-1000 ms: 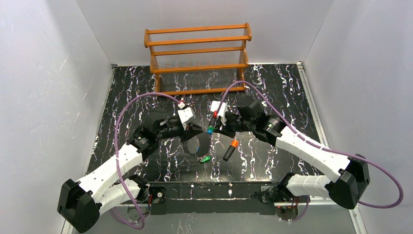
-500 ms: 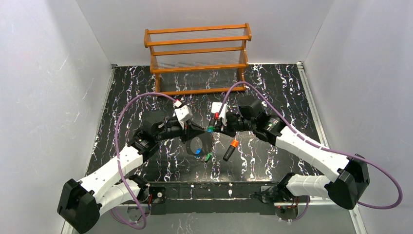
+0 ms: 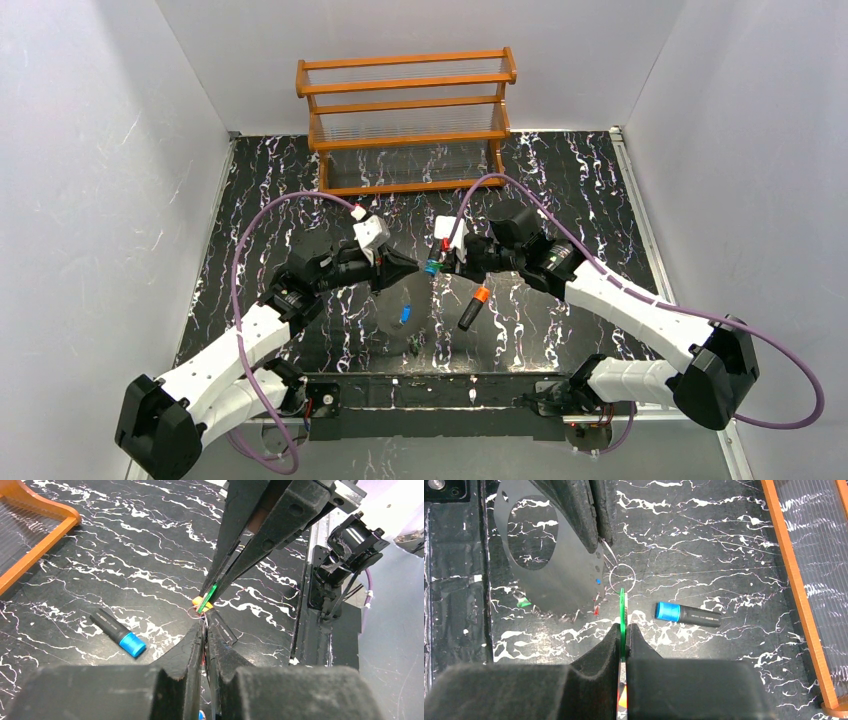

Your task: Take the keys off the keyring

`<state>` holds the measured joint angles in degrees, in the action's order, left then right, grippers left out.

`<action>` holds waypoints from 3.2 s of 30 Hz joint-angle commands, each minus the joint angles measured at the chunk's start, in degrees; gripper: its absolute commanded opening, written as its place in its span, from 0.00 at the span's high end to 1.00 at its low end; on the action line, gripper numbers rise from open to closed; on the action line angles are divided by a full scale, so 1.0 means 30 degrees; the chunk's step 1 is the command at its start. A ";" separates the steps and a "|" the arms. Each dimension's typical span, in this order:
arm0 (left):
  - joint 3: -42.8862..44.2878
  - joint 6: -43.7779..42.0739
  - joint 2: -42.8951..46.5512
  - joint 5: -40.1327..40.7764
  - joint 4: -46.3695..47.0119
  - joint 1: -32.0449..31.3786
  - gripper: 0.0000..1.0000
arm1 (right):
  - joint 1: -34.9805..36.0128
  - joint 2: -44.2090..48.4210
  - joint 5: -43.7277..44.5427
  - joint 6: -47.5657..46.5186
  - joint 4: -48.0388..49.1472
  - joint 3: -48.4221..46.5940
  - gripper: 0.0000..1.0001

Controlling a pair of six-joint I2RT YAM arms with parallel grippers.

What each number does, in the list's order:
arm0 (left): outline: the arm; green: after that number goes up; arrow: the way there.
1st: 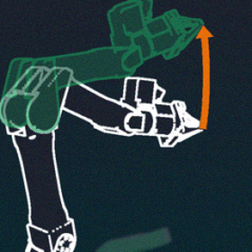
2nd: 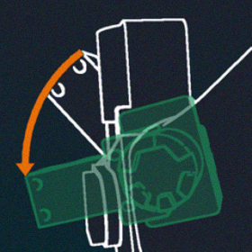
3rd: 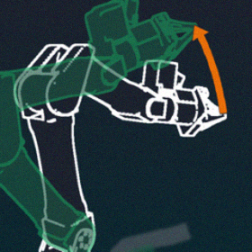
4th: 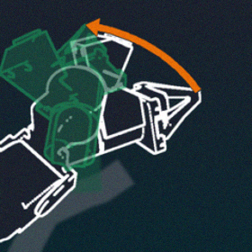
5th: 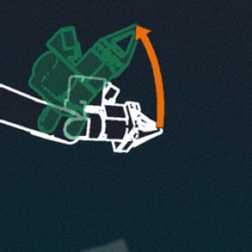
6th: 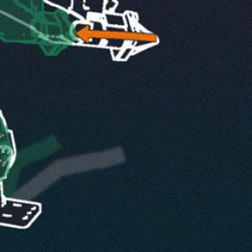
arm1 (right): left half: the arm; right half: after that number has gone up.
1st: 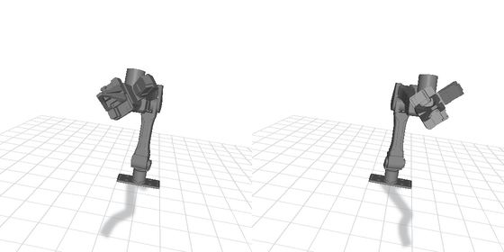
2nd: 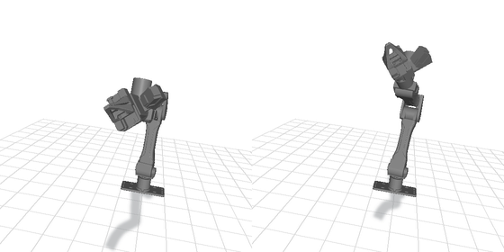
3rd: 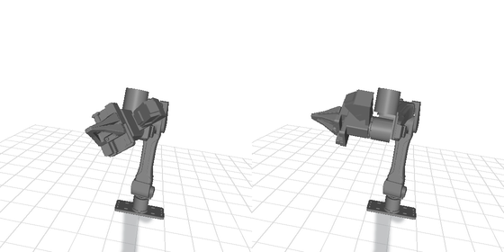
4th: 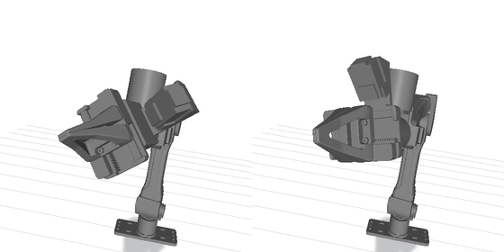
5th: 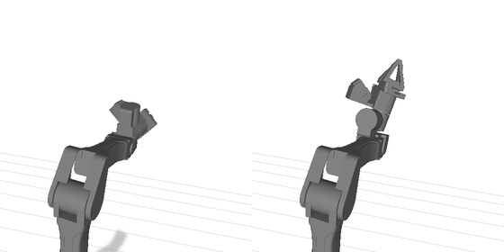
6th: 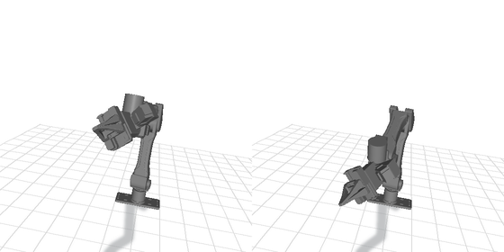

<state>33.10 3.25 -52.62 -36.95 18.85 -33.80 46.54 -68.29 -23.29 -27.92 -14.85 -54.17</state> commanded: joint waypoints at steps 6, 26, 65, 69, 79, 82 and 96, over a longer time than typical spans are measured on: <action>0.0490 -0.1901 0.0555 0.2050 -0.1102 0.0222 0.95 | -0.0355 0.0361 -0.1066 -0.1310 -0.0715 -0.1084 0.99; 0.1683 -0.2051 -0.1056 0.0191 -0.1938 0.0222 0.44 | -0.0330 -0.0723 -0.1408 -0.2096 -0.2020 -0.3241 0.99; 0.4164 -0.6340 -0.5010 -0.3963 -0.3076 -0.0129 0.64 | -0.0349 -0.0468 -0.1699 -0.1596 -0.2227 -0.3241 0.99; 0.4340 -0.6341 -0.5353 -0.4364 -0.3265 -0.0129 0.80 | -0.0348 -0.0465 -0.1762 -0.1599 -0.2156 -0.3163 0.99; 0.3905 -0.6667 -0.4702 -0.4205 -0.3787 -0.0129 1.00 | -0.0349 -0.0206 -0.1034 -0.1622 -0.2110 -0.2852 0.99; 0.3829 -0.6893 -0.4547 -0.4178 -0.4200 -0.0131 1.00 | -0.0359 -0.0071 -0.0467 -0.1572 -0.2139 -0.2748 0.99; 0.3581 -0.6530 -0.4183 -0.4568 -0.4890 -0.0446 1.00 | -0.0733 -0.0620 0.0844 0.0319 -0.2134 -0.3153 0.99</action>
<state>44.10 -16.43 -67.51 -48.34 7.99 -34.26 45.69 -70.48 -23.68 -29.74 -23.20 -61.71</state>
